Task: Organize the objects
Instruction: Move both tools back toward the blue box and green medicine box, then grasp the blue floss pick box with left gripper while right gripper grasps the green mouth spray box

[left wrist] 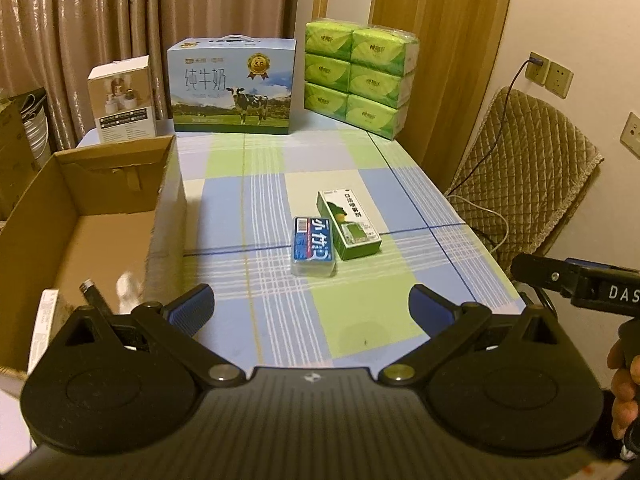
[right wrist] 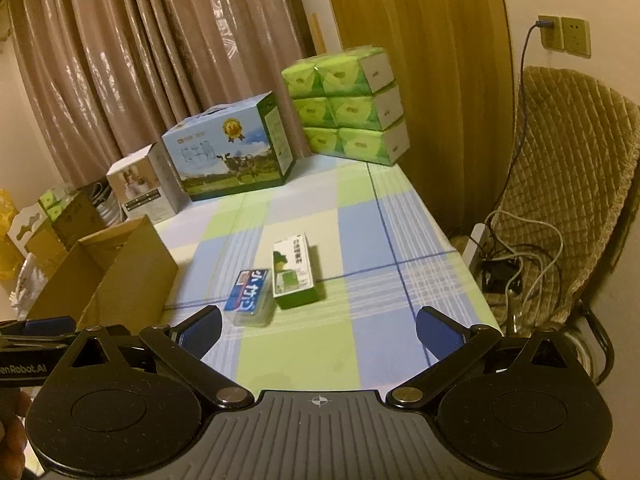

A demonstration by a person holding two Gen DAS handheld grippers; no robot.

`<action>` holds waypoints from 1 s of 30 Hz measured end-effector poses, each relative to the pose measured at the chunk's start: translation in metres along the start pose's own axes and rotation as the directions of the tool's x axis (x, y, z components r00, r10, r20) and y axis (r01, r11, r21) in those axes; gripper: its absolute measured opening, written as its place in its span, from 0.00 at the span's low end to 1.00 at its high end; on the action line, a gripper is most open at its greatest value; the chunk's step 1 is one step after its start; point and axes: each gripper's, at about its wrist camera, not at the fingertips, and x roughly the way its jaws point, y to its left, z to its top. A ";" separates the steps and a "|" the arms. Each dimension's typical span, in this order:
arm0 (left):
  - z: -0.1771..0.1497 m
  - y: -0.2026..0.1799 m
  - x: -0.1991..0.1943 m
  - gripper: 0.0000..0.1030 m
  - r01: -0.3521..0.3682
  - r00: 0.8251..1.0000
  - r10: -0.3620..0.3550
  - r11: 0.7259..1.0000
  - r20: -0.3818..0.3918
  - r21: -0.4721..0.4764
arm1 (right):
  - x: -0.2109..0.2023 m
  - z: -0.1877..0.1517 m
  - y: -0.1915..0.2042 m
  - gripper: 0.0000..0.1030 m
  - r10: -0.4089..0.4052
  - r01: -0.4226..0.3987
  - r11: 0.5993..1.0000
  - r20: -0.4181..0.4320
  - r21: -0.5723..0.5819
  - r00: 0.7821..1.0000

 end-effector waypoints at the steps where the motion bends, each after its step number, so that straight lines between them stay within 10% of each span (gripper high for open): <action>1: 0.002 -0.002 0.006 0.98 -0.002 1.000 0.001 1.000 0.006 0.005 | 0.006 0.002 -0.001 0.98 -0.004 0.004 1.000 -0.002 -0.002 1.000; 10: 0.010 -0.023 0.072 0.95 -0.017 1.000 0.018 0.997 -0.004 0.073 | 0.070 0.012 -0.021 0.96 -0.039 0.038 0.999 -0.035 -0.028 0.999; 18: 0.006 -0.017 0.142 0.80 -0.020 0.998 0.025 0.996 -0.049 0.084 | 0.128 0.013 -0.029 0.71 -0.039 0.033 0.998 -0.106 -0.059 0.994; 30: 0.006 -0.006 0.214 0.66 -0.010 0.995 0.019 0.996 -0.094 0.094 | 0.181 0.024 -0.031 0.69 0.003 -0.013 0.997 -0.130 -0.080 0.992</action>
